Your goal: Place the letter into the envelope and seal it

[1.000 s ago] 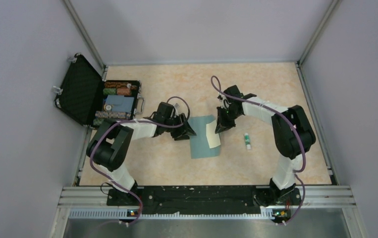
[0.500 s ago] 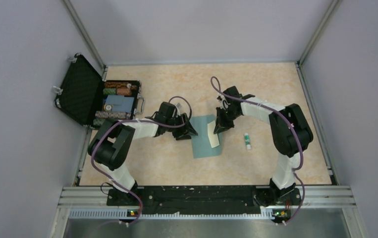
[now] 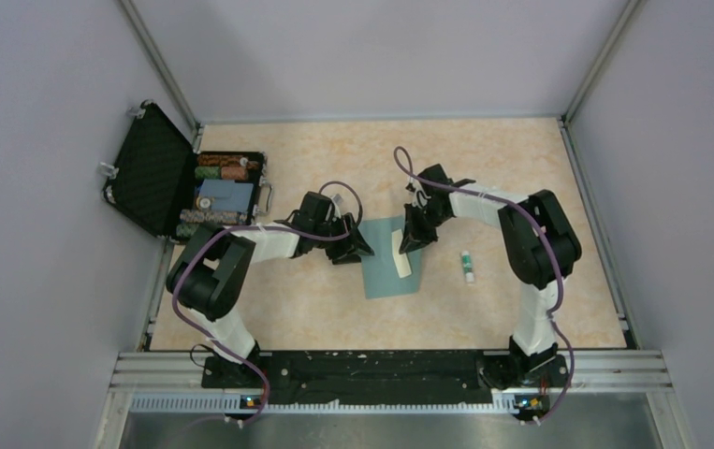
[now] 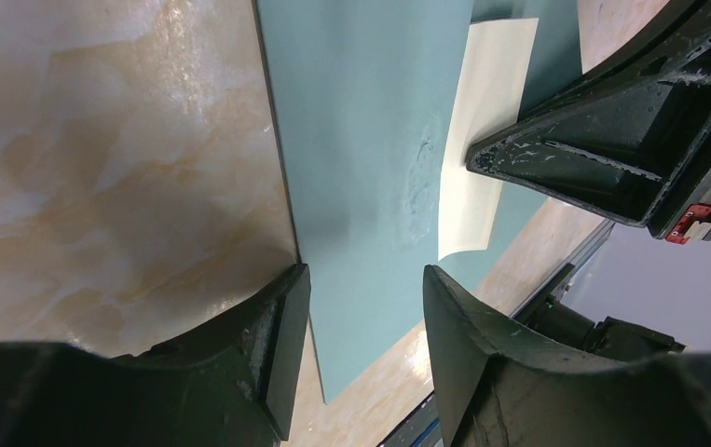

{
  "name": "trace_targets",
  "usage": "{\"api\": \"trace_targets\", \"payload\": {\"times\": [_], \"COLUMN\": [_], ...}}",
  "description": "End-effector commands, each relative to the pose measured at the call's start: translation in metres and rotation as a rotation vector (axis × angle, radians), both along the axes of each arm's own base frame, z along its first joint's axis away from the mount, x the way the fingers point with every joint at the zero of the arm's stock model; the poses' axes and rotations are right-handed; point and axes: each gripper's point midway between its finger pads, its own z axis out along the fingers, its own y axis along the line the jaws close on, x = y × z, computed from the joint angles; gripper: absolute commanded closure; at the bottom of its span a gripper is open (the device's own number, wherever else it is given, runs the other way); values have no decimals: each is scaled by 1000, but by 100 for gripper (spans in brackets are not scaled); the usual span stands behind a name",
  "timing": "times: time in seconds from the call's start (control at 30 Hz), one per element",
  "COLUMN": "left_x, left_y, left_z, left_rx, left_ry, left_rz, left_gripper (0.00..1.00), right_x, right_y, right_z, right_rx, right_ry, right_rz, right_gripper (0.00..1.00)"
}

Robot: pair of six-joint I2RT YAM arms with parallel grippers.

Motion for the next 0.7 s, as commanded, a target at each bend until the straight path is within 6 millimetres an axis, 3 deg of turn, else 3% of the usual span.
{"api": "trace_targets", "payload": {"times": [0.0,0.17,0.33,0.5,0.67], "left_x": [-11,-10,-10,-9,-10], "left_y": [13,13,13,13,13], "left_z": [-33,-32,-31,-32,-33], "left_rx": [109,109,111,112,112], "left_ry": [55,49,45,46,50], "left_rz": [3,5,5,5,5], "left_gripper": [45,45,45,45,45], "right_x": [10,10,12,11,13], "right_y": [20,20,9,0,-8], "right_z": [8,7,19,19,18], "right_rx": [51,38,-11,-37,-84], "right_ry": [-34,-34,-57,-66,-83], "right_rz": [16,15,9,8,11], "right_gripper": [100,97,69,77,78]}}
